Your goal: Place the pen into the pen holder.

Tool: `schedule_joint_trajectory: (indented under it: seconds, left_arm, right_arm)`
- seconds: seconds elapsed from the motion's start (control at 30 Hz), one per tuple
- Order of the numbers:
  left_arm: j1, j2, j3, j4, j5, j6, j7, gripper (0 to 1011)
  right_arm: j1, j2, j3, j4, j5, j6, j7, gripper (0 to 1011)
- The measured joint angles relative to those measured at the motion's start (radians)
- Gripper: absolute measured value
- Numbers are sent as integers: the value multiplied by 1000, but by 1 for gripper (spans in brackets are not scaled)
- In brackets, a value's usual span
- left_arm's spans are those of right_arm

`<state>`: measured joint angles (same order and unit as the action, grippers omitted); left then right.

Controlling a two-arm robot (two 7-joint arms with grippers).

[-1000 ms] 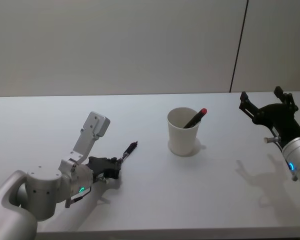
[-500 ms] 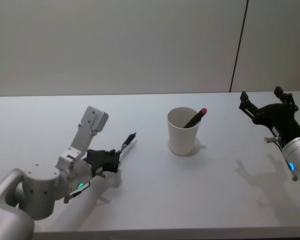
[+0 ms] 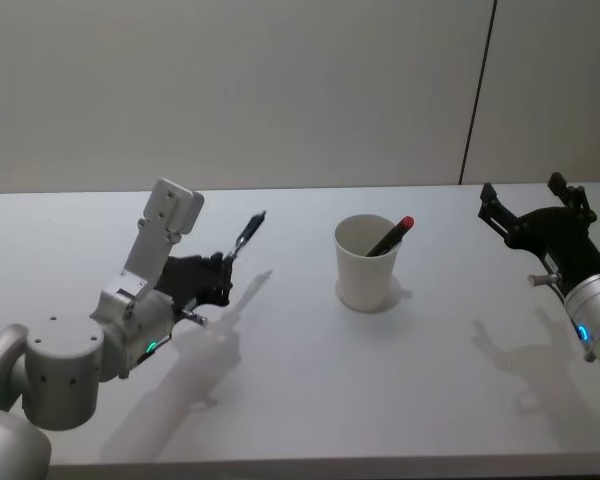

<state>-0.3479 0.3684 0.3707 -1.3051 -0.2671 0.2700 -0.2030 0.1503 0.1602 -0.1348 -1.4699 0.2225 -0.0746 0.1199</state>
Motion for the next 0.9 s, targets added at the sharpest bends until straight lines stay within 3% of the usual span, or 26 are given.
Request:
schedule_joint_trajectory:
  seconds: [0.33,0.7,0.9]
  left_arm:
    - [28,20,-11,-58,0,-129,0,96]
    - [48,29,-15,-76,-6,-332,-46,97]
    - [53,25,-11,-78,15,-437,-63,97]
  right_arm:
    - [0,0,0,0,0,0,0,1001]
    - [0,0,0,0,0,0,0,1001]
    - [0,0,0,0,0,0,0,1001]
